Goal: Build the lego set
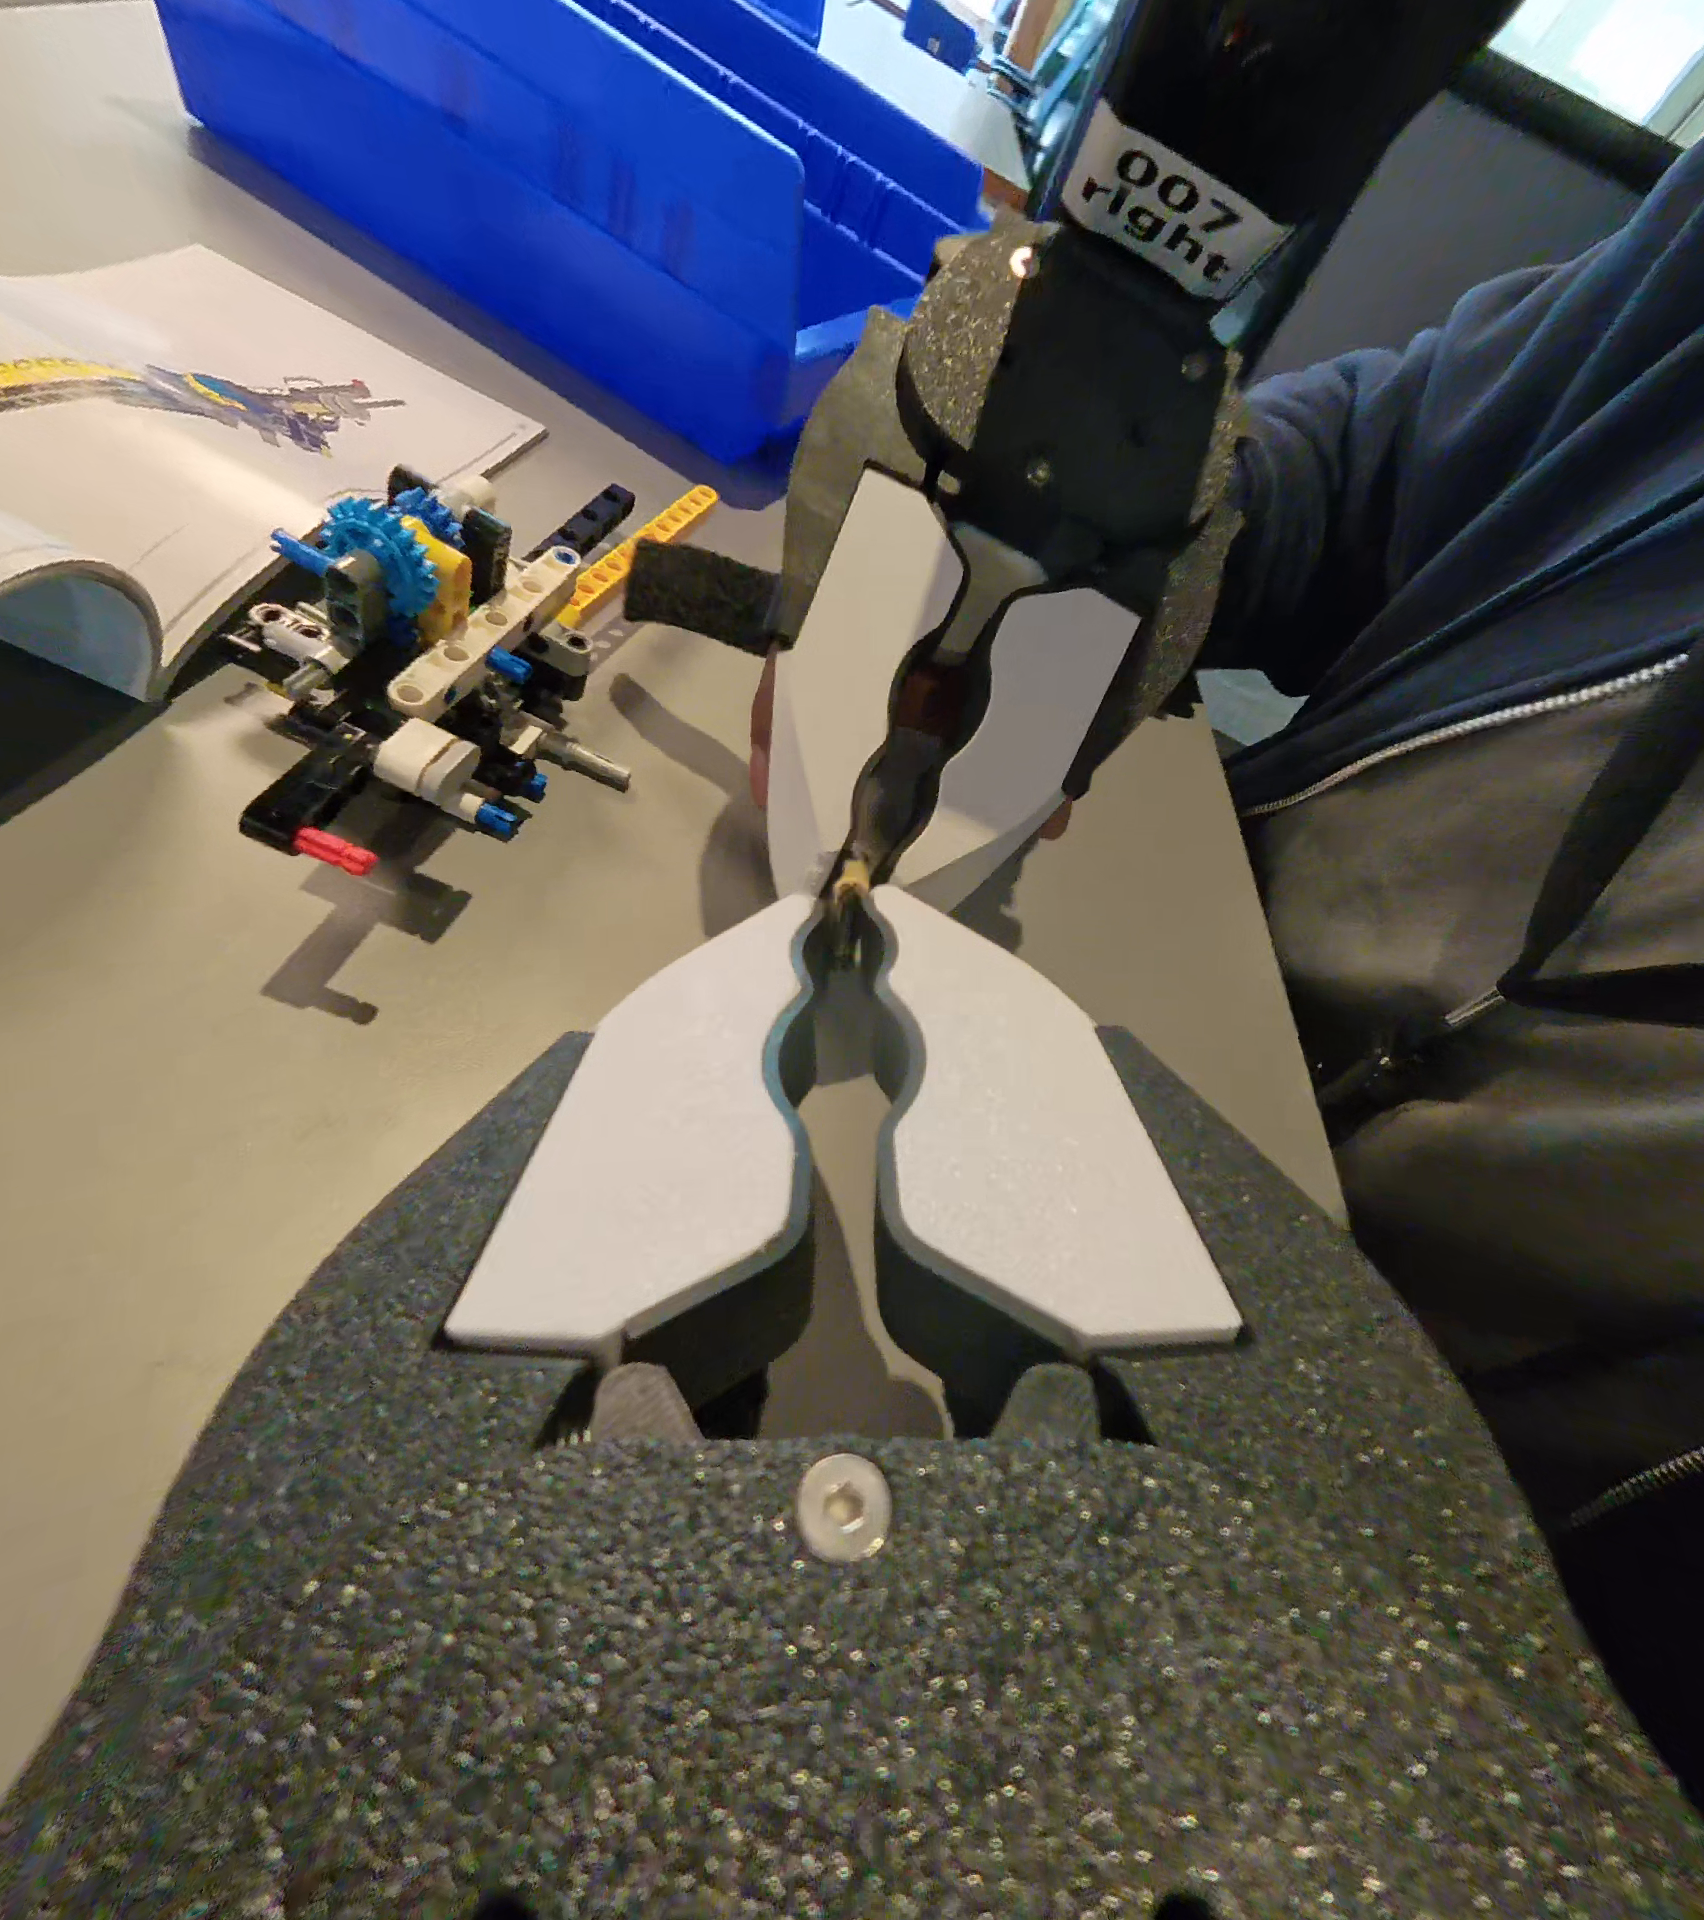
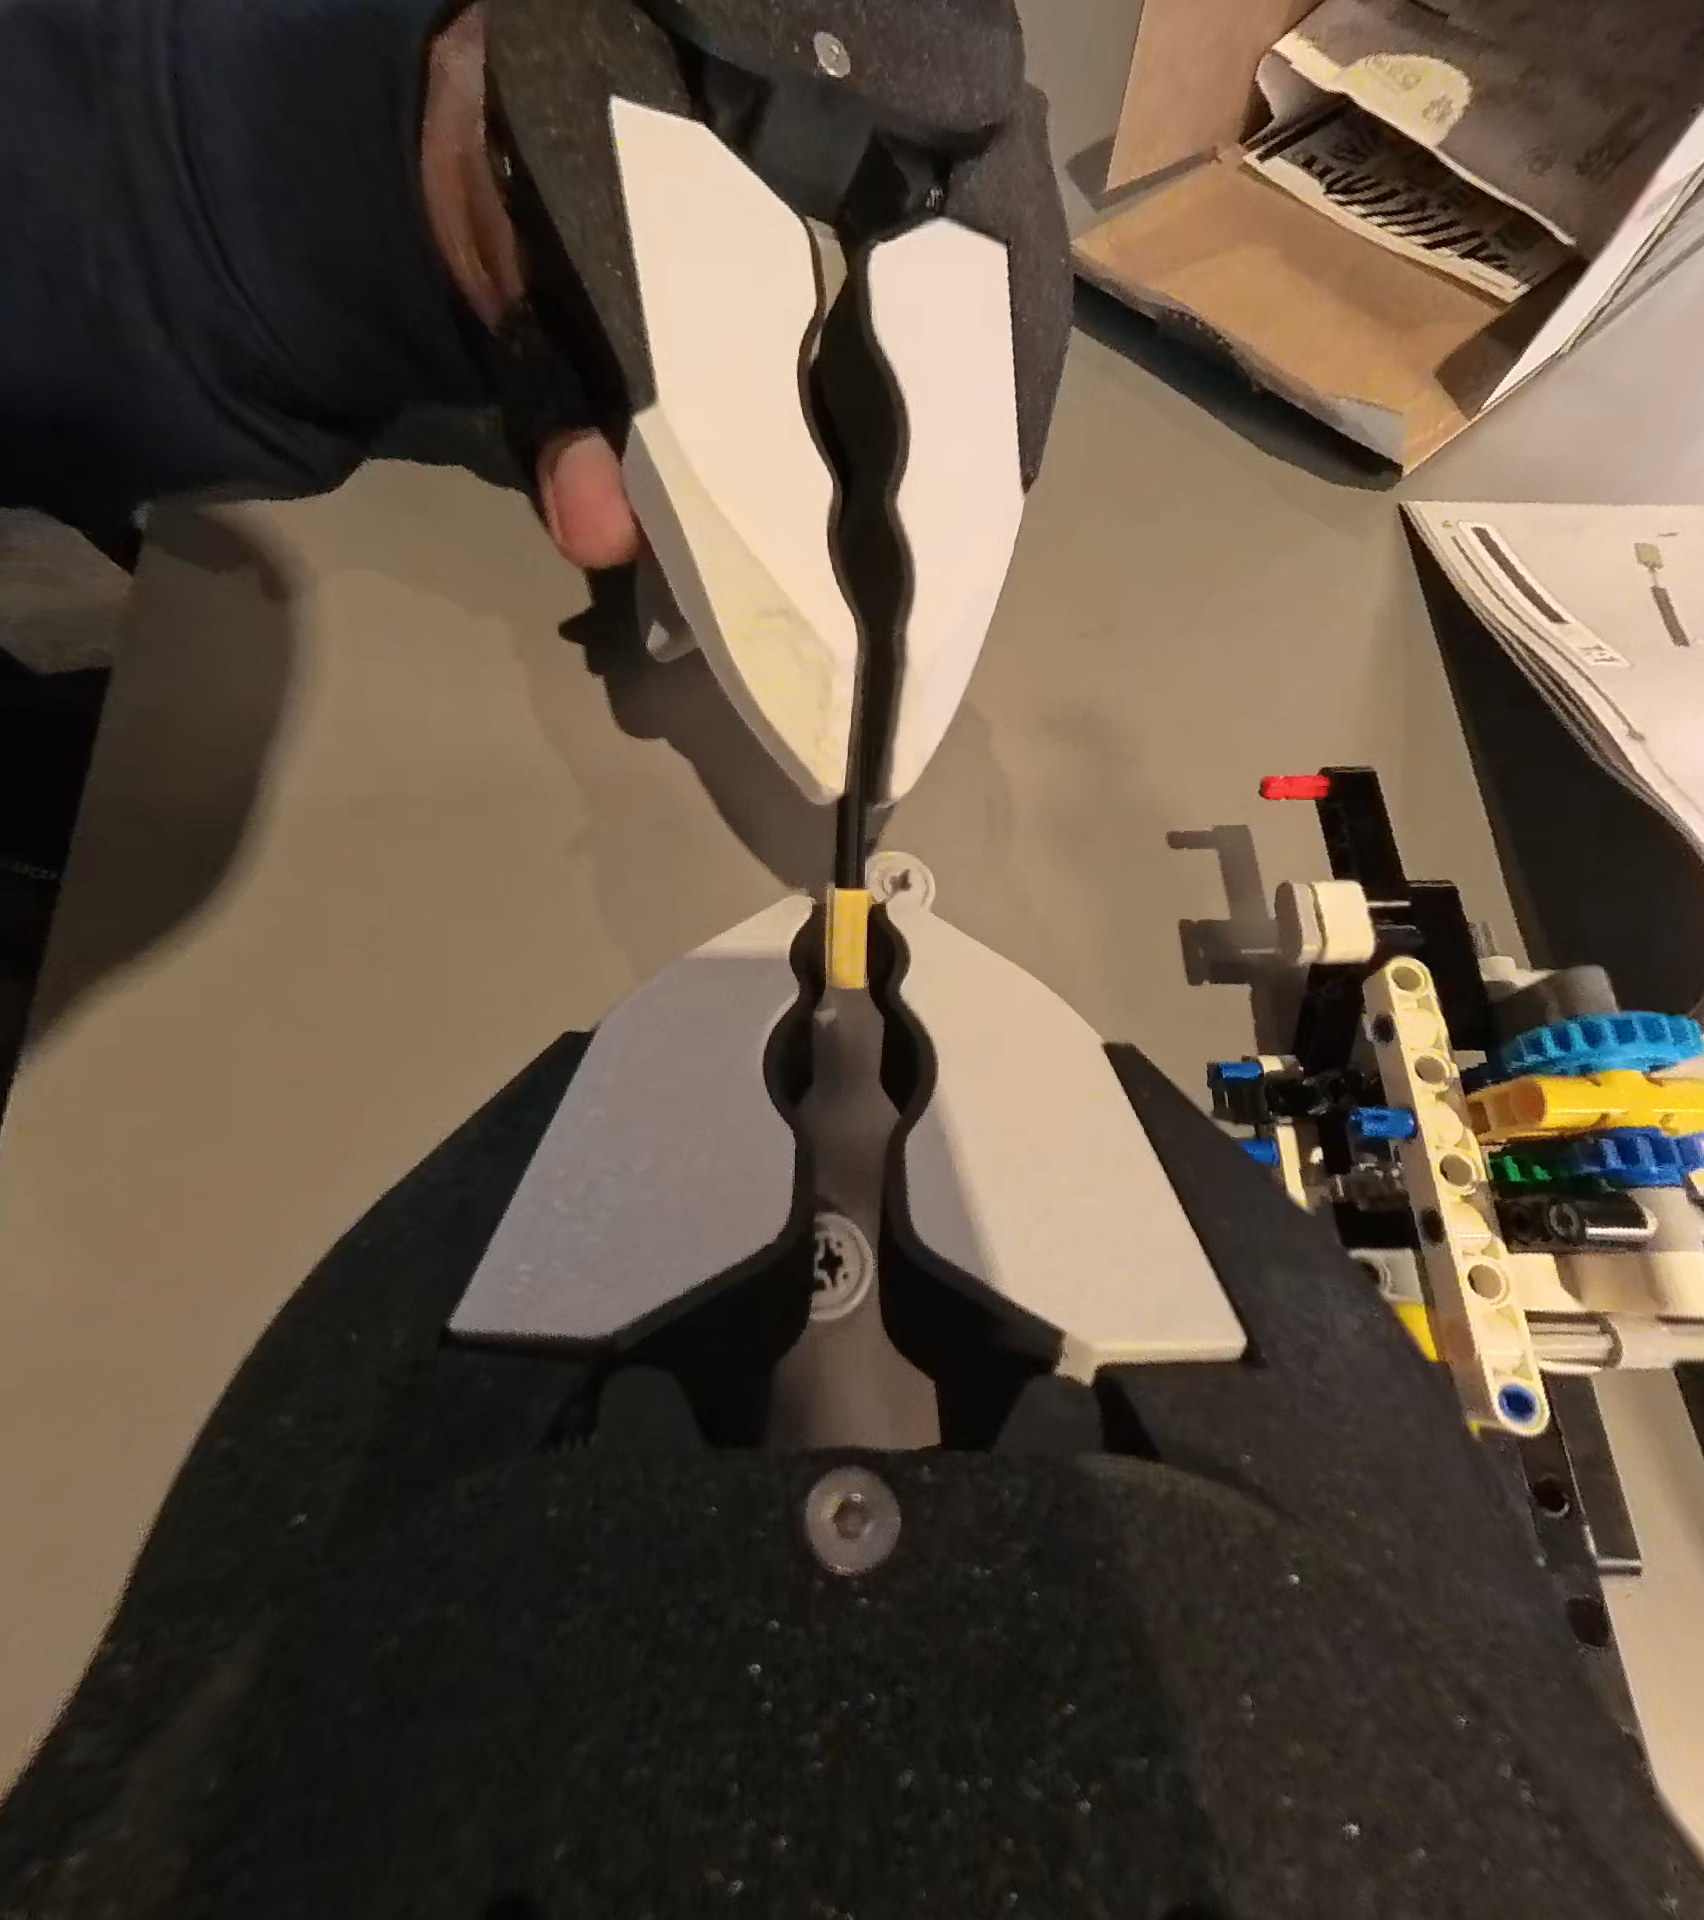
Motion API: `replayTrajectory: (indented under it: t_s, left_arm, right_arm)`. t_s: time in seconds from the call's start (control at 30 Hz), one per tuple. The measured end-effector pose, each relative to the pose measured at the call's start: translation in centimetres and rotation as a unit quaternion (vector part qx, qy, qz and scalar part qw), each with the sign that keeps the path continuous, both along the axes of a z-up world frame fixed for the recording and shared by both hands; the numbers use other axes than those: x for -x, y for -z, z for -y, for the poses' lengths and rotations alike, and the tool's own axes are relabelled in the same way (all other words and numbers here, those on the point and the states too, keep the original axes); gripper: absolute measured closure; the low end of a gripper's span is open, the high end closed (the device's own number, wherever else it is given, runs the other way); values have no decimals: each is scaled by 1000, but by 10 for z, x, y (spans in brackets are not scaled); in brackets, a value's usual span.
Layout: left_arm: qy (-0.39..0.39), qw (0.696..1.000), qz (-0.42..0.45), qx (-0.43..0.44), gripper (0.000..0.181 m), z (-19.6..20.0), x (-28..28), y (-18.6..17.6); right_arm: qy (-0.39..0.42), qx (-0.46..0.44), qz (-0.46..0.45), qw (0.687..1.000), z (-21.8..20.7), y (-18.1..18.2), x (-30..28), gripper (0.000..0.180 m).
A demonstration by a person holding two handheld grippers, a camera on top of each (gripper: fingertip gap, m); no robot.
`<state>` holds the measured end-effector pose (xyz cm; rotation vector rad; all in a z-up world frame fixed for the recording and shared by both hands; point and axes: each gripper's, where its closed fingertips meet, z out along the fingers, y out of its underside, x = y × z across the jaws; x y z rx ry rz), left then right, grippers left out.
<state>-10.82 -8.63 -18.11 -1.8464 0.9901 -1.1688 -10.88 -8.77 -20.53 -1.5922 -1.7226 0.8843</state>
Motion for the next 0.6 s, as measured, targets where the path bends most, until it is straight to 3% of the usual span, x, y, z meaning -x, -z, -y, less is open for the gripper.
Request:
replayTrajectory:
  t_s: [0.17,0.4,0.6]
  left_arm:
    - [-37,996,-81,-29,157,-11,19,15]
    - [-14,972,-219,-85,150,-7,23,46]
    - [-12,958,-269,-103,149,-9,18,59]
  right_arm:
    - [21,4,14,1000,-13,5,-14,172]
    - [27,11,37,999,-18,12,-24,172]
    - [25,6,43,999,-18,16,-24,172]
